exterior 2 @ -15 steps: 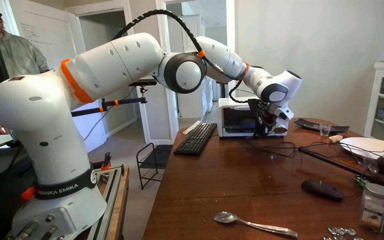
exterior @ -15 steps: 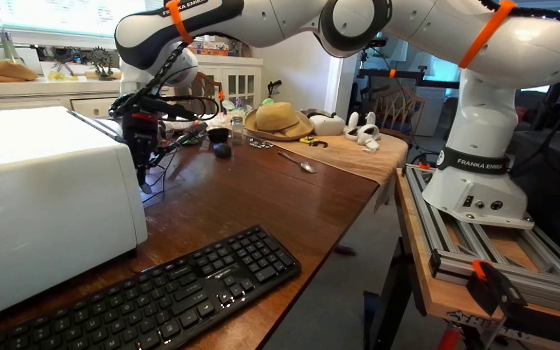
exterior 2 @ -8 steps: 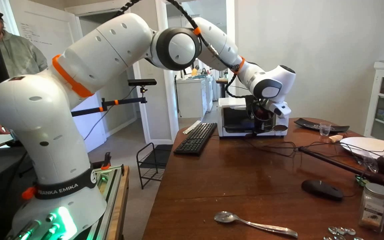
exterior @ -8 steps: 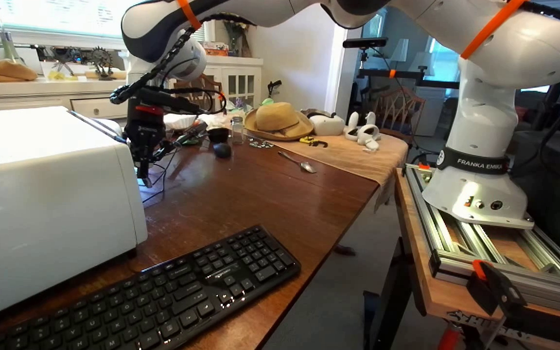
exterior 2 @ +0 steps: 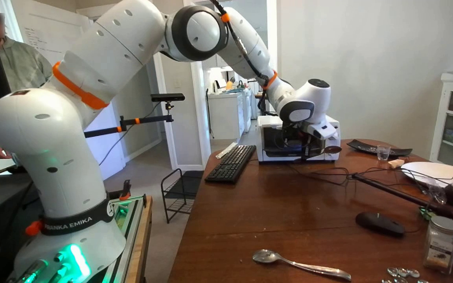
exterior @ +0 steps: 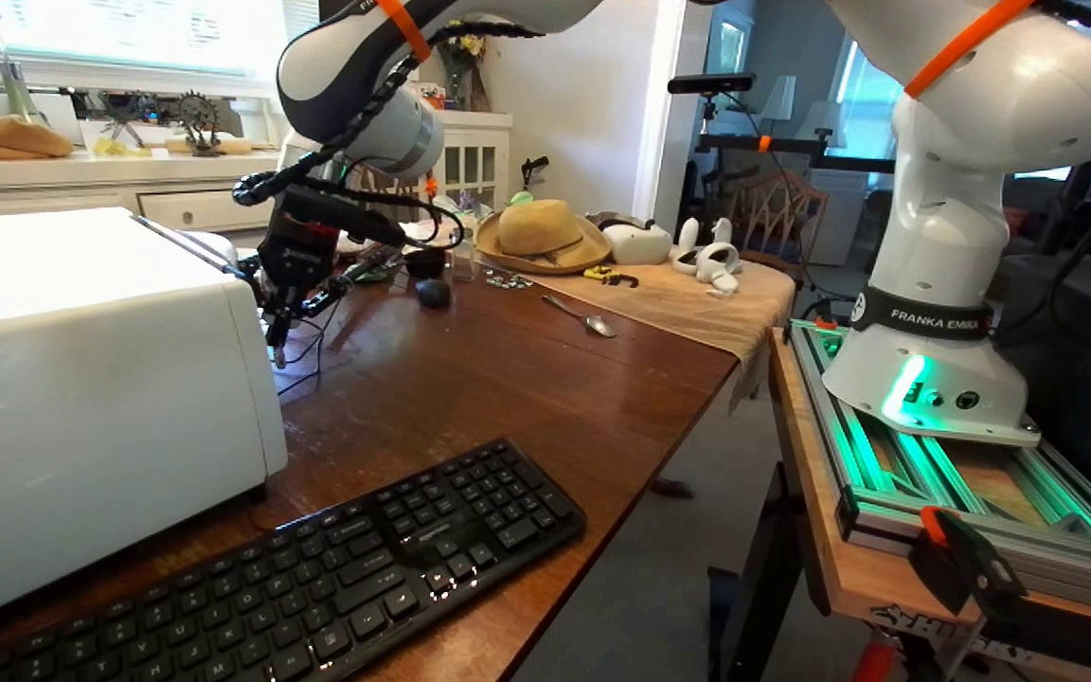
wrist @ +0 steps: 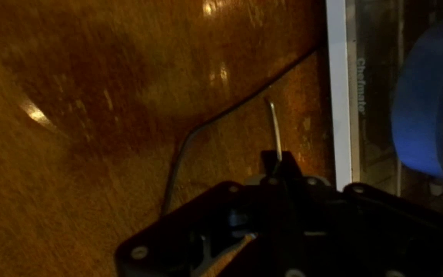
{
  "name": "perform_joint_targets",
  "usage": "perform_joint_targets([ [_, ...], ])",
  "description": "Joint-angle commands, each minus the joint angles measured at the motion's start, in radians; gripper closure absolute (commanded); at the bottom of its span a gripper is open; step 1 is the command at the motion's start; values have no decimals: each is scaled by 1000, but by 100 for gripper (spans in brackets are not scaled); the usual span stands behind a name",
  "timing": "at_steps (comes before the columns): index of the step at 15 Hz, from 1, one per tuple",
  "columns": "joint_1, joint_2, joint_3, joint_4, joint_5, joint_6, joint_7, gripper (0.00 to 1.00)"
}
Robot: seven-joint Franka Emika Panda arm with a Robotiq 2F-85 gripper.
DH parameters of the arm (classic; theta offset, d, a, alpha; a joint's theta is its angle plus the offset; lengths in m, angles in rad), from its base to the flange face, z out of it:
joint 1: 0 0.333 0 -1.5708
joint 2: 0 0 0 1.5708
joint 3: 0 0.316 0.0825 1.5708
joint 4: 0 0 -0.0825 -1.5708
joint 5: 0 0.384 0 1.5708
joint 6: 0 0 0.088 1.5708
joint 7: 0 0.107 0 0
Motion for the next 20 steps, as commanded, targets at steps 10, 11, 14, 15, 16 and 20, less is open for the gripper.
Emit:
perform_joint_targets([
  [10, -20, -184, 39, -251, 36, 24, -11, 99],
  [11, -57, -207, 77, -270, 69, -6, -63, 99],
  [14, -135, -280, 155, -327, 154, -150, -167, 99],
  [15, -147, -313, 156, -354, 178, -224, -162, 99],
  [16, -152, -343, 147, -374, 192, -301, -153, 99],
  [20, -184, -428, 104, -422, 239, -633, -239, 99],
])
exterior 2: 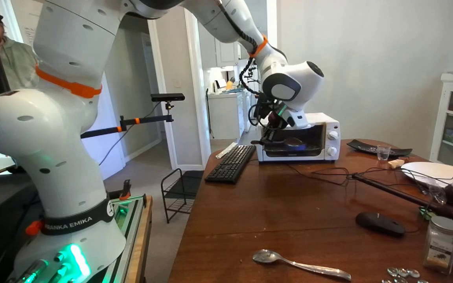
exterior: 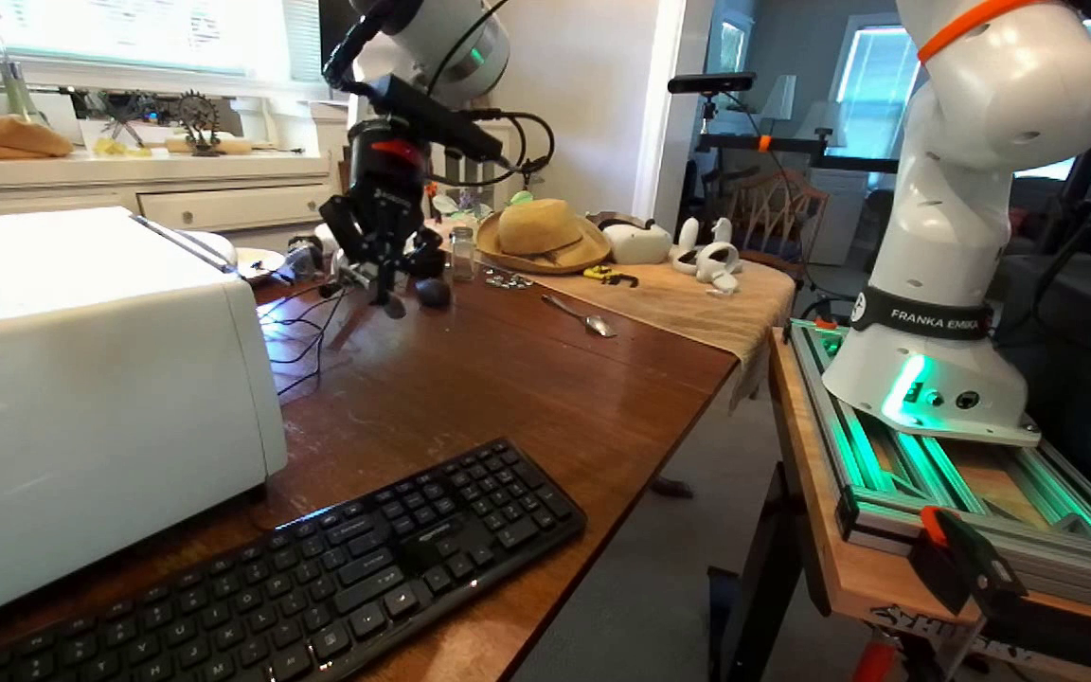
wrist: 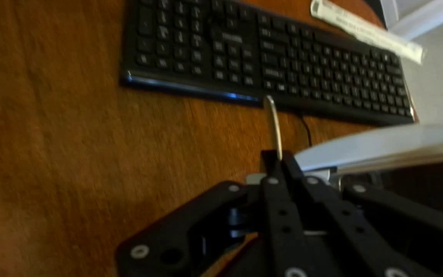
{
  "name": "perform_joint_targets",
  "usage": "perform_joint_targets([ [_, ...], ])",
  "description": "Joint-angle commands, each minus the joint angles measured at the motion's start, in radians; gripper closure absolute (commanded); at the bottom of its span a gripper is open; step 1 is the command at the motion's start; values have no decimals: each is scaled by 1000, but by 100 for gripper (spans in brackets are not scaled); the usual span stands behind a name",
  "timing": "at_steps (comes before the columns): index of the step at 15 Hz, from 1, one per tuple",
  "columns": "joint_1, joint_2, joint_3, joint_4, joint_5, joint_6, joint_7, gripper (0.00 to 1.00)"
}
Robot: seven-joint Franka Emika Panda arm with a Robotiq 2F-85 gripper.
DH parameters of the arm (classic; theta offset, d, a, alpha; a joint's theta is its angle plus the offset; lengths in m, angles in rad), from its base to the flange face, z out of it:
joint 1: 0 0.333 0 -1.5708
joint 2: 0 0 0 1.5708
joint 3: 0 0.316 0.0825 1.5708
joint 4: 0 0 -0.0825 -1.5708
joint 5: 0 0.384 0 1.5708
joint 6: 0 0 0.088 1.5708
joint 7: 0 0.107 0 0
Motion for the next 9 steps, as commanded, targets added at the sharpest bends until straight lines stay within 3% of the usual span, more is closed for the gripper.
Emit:
perform_joint_targets([
  [1, -25, -88, -42, -68, 42, -254, -112, 99],
  [3, -2, -117, -85, -76, -7, -304, -126, 99],
  [5, 14, -85, -103, -42, 16, -293, -110, 96],
  [9, 18, -96, -107, -52, 15, -299, -119, 96],
])
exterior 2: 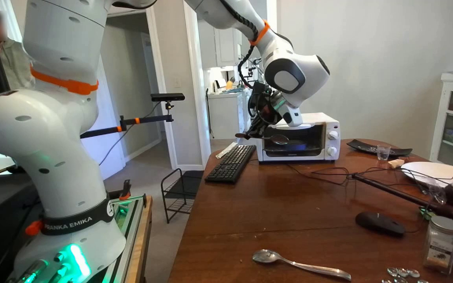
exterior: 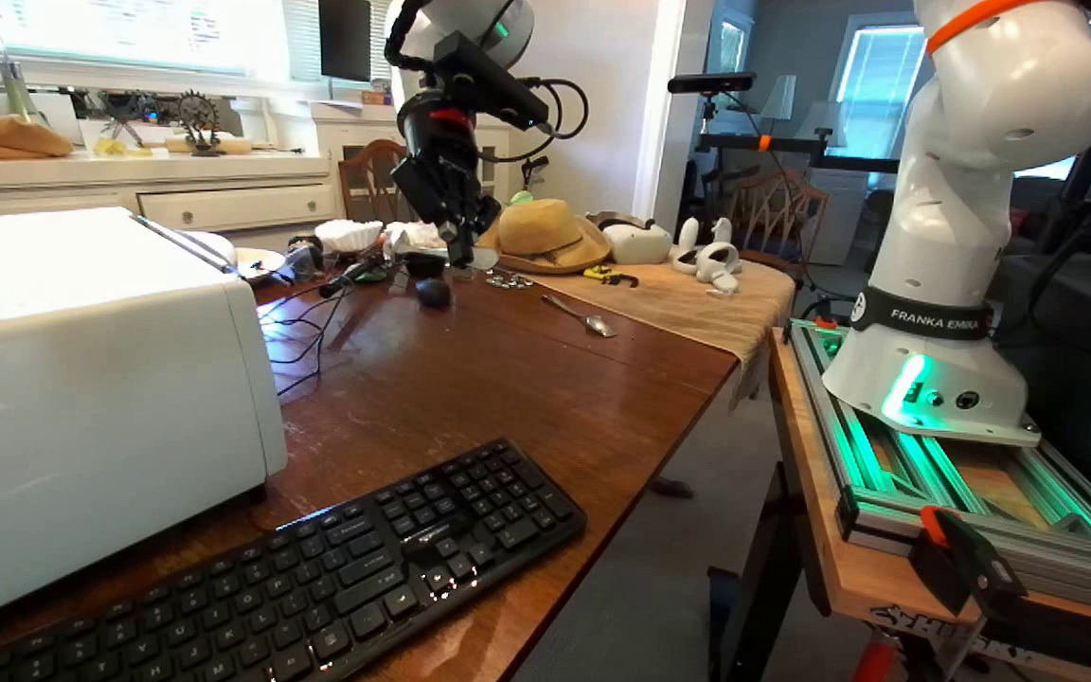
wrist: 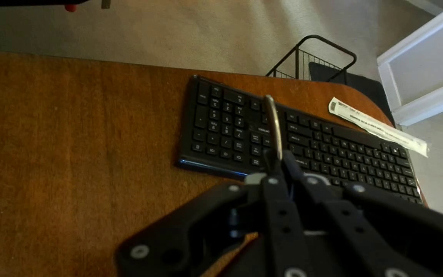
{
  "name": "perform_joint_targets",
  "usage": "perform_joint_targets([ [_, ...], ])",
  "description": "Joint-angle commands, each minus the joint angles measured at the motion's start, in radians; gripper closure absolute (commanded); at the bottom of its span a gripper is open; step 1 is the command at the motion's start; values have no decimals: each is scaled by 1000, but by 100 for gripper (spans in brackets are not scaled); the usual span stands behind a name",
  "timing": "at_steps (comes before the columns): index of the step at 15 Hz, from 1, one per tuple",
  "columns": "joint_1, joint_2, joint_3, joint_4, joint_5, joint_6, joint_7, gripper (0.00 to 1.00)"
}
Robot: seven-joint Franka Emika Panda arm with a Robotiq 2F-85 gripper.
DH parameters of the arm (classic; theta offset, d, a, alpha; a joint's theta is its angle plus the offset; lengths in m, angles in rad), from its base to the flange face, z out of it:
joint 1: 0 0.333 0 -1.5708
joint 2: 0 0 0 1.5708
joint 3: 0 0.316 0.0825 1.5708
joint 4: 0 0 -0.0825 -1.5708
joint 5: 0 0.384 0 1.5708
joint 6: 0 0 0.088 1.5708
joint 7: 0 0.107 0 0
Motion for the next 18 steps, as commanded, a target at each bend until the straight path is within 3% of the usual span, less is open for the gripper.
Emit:
perform_joint_targets([
  [1, 30, 7, -32, 11, -6, -48, -24, 99],
  [4, 53, 14, -22, 18, -26, -107, -80, 99],
  [10, 116, -46, -6, -73, -8, -104, -145, 99],
  [11, 116, -2, -14, -21, -5, -108, -130, 96],
  [15, 127, -20, -12, -45, -6, -107, -130, 99],
  [18, 143, 54, -8, 89, -92, -184, -126, 99],
])
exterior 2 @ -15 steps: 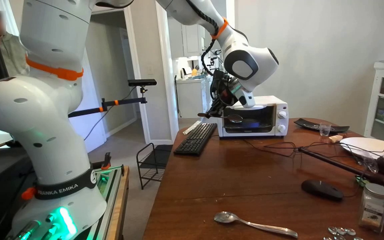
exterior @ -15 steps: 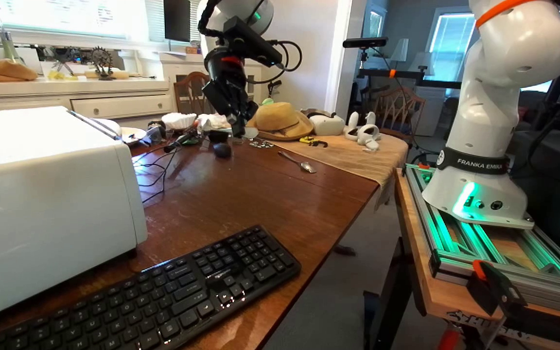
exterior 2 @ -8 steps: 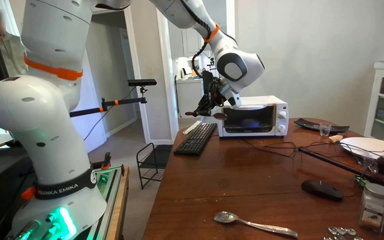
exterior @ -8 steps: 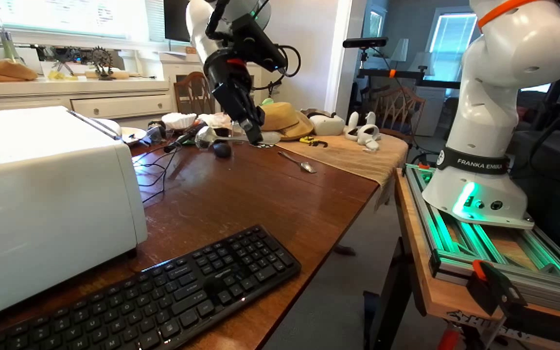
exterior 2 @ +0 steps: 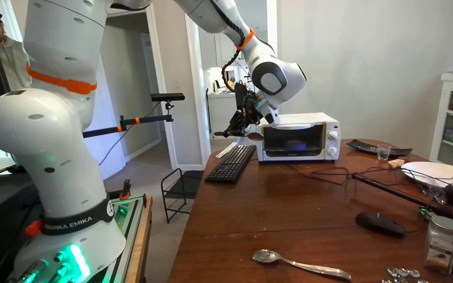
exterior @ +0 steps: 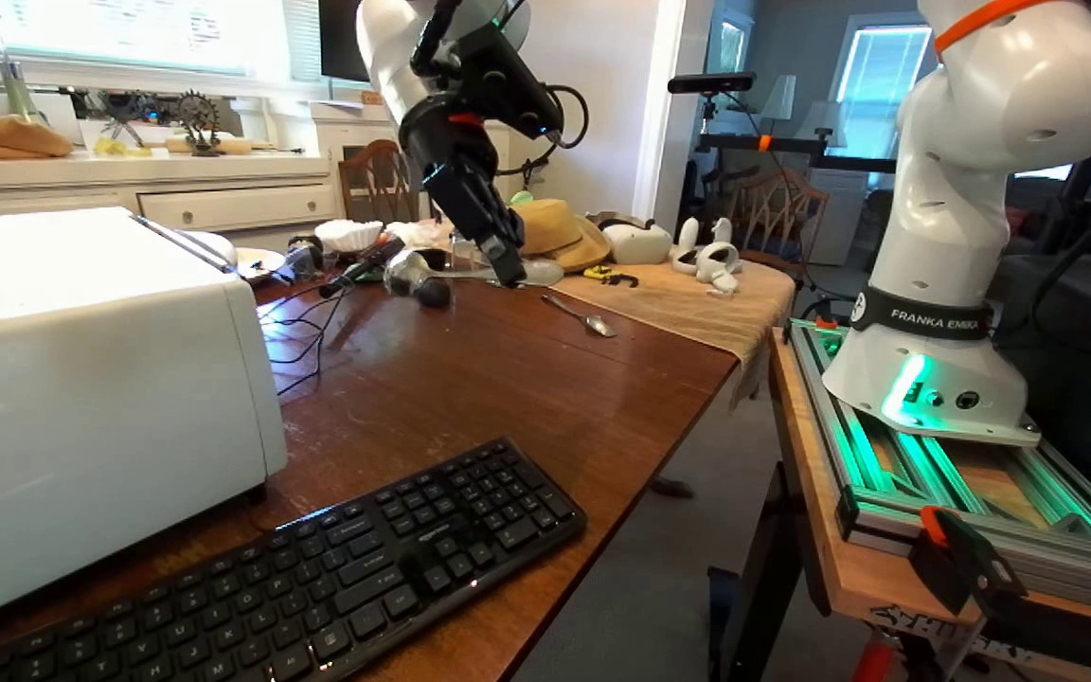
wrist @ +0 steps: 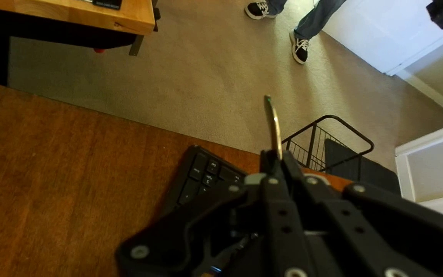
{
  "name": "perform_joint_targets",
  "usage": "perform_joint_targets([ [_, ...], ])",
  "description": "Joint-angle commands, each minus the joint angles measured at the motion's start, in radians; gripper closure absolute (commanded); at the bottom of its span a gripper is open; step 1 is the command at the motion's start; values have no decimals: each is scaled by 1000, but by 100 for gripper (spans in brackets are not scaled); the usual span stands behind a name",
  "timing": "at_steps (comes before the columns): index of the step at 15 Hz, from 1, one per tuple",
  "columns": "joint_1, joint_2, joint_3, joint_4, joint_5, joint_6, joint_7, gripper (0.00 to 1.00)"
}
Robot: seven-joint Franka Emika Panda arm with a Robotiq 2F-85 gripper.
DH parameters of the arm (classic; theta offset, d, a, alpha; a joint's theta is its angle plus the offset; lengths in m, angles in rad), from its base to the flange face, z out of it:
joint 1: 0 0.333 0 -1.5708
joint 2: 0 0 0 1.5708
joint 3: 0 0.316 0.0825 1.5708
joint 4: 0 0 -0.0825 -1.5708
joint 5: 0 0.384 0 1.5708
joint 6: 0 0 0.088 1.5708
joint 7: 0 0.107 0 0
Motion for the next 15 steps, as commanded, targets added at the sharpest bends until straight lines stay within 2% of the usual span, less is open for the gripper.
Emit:
perform_joint_targets([
  [1, 30, 90, -4, 160, -98, -92, -6, 99],
  [4, 59, 155, 8, 271, -179, -122, -10, 99],
  [9, 90, 215, 31, 354, -241, -143, -83, 99],
  [15, 106, 256, 24, 454, -314, -208, -69, 99],
])
